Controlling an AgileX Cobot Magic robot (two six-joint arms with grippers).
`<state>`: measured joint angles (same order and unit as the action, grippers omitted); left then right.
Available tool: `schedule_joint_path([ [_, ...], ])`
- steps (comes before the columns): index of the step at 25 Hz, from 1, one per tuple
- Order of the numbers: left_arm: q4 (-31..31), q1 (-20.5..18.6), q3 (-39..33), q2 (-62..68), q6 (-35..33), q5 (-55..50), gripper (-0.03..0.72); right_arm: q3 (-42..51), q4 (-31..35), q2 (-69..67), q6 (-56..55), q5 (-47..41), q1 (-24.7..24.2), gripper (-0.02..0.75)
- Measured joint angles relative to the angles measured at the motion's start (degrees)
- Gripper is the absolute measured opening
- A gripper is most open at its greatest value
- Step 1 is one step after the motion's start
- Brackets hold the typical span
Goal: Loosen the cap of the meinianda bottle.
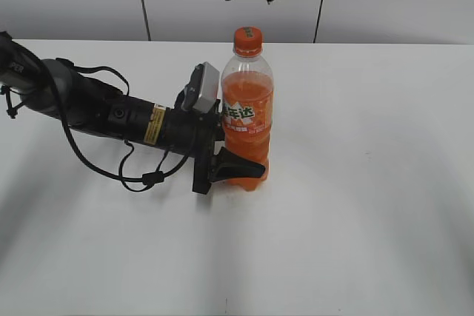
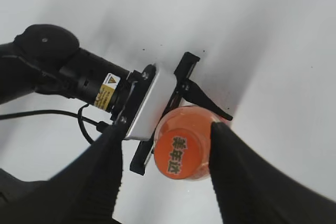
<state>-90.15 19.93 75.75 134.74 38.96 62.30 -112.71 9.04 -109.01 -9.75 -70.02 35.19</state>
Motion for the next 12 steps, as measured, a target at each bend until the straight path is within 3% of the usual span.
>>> schedule_joint_path([
  [12,0.02,0.05,0.00,0.00,0.05,-0.28,0.410,0.00,-0.88,0.00,-13.52,-0.05,0.00,0.398],
])
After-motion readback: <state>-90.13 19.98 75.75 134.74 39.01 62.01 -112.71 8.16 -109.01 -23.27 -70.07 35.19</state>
